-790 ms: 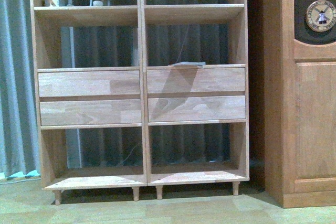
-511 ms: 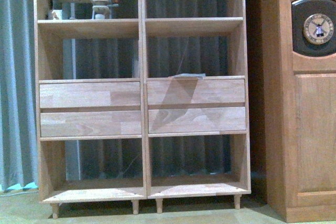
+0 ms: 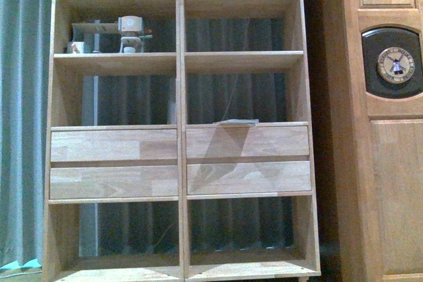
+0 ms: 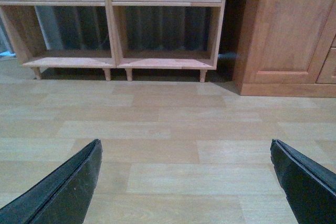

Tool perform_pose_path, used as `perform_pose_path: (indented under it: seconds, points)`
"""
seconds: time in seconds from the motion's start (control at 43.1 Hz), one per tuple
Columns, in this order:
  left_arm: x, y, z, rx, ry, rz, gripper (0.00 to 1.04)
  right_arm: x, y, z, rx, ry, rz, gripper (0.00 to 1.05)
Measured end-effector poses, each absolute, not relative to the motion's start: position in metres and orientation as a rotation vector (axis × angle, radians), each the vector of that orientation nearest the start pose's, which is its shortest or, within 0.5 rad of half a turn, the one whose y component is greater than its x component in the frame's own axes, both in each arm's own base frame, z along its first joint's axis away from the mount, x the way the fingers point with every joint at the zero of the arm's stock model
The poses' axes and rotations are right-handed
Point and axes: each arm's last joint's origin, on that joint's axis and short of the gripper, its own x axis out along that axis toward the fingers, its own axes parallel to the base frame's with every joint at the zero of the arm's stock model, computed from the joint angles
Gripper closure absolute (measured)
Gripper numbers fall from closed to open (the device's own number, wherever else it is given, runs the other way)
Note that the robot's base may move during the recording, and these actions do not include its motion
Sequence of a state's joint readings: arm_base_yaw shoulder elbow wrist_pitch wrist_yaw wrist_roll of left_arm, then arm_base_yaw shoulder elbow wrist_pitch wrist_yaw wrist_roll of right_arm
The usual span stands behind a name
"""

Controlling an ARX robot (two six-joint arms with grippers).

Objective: Organize books on shelf

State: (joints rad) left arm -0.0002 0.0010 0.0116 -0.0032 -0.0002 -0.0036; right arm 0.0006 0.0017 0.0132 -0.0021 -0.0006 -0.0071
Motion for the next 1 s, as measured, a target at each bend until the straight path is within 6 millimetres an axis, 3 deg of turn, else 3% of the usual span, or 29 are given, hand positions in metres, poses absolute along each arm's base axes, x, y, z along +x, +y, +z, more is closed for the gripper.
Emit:
perform_pose_path:
  seconds: [0.999]
  points:
    - [0.0970, 0.0000, 0.1671, -0.004, -0.008, 0.000, 0.07, 0.0970, 0.0001, 0.1677, -0.007, -0.009, 0.001, 0.07]
